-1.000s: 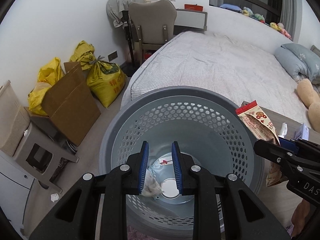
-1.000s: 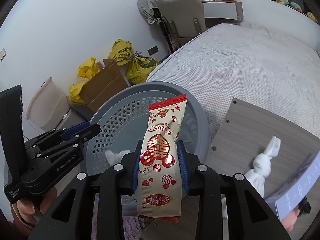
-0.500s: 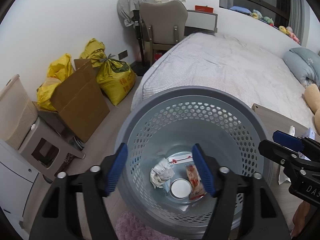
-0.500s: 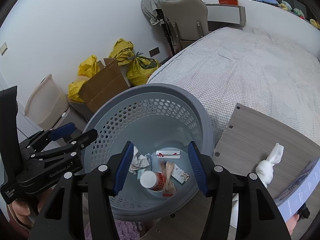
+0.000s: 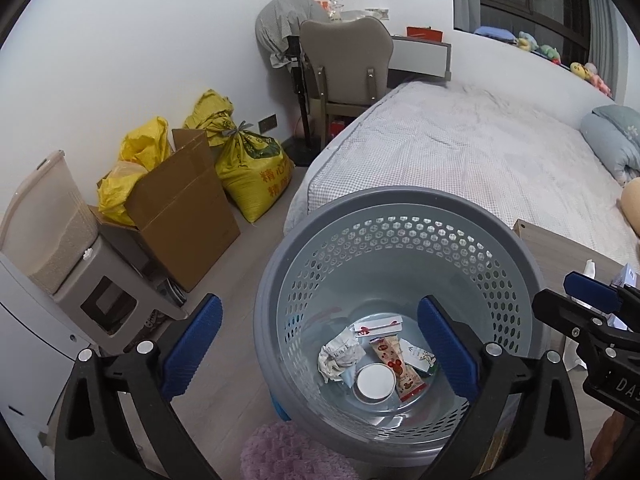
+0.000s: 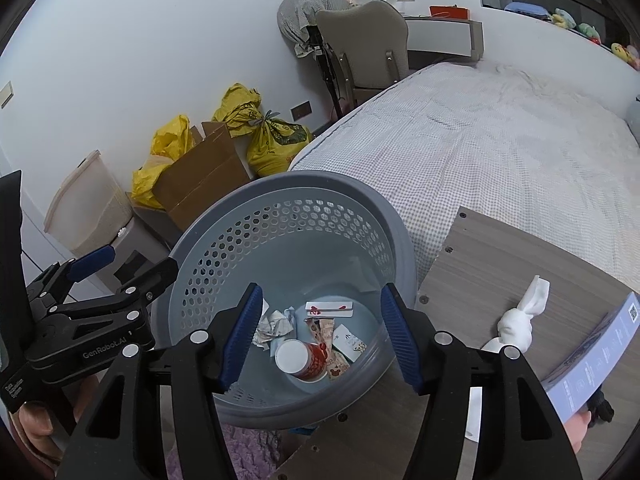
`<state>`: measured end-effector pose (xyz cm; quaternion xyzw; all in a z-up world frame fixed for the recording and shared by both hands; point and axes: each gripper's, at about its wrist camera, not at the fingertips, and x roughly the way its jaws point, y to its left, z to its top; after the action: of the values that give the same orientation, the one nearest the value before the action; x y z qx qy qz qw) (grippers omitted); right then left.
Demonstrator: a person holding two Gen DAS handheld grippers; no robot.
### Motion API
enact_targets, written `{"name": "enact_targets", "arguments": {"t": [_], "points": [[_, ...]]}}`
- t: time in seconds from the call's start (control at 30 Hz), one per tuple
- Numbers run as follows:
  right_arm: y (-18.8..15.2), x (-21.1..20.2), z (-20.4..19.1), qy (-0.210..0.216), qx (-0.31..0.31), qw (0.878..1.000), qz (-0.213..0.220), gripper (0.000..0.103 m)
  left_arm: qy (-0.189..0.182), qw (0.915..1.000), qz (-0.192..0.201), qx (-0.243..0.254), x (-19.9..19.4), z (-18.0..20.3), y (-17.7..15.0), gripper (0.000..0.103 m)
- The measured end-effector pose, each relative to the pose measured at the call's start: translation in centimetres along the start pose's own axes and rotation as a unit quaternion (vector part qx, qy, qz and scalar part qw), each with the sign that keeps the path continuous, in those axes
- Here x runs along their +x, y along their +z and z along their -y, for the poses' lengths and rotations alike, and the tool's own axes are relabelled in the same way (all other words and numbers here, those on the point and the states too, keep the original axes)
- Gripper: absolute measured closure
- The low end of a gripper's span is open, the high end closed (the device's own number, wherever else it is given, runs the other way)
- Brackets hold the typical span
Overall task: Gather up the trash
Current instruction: 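Withdraw both grippers from the basket back toward the table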
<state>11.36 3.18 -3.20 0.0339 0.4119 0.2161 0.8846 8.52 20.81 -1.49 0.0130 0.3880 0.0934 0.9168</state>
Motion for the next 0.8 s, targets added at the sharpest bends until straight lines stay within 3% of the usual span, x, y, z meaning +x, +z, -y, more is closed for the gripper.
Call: {"name": "enact_targets", "arguments": {"t": [0.4,0.8], "points": [[-1.6,-2.5,0.8,-0.033,0.011,0.999,0.015,0.041,0.003,0.9999,0.012,0.006,-1.4,0.8,-0.7,0.006],[-5.0,-7.7,4.7,-0.105,0.045,0.993,0.042,0.041,-0.042,0.9987,0.007,0.027,-2.8,4.0,-2.6,0.006]]}}
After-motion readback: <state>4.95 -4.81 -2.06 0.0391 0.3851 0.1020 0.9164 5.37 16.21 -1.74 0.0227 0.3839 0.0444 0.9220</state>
